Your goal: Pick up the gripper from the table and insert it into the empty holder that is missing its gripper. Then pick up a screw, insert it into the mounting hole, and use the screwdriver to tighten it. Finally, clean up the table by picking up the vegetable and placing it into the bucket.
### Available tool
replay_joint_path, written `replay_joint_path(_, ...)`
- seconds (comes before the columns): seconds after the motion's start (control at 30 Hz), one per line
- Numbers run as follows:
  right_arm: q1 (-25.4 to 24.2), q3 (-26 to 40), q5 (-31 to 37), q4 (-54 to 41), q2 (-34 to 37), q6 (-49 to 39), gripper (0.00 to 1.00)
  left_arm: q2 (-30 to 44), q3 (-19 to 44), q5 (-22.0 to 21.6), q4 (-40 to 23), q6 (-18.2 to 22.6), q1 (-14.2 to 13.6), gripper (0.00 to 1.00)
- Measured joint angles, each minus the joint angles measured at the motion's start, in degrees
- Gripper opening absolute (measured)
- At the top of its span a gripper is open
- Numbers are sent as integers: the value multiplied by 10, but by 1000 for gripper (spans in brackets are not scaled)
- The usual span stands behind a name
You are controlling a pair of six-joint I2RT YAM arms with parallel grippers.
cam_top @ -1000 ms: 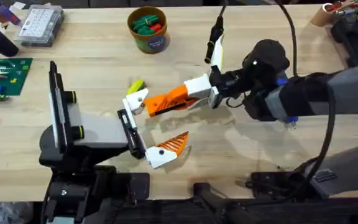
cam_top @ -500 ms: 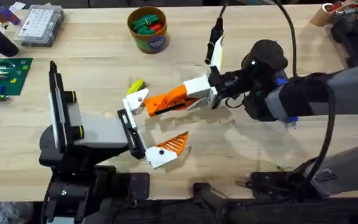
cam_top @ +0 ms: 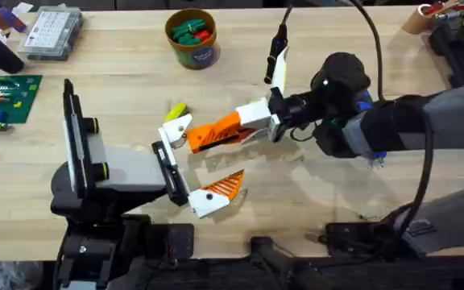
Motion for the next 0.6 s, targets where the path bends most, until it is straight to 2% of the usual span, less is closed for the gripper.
replay_joint_path(0.6, 12, 0, 29, 21, 0, 0, 18, 0, 0, 0, 2, 1, 0, 986)
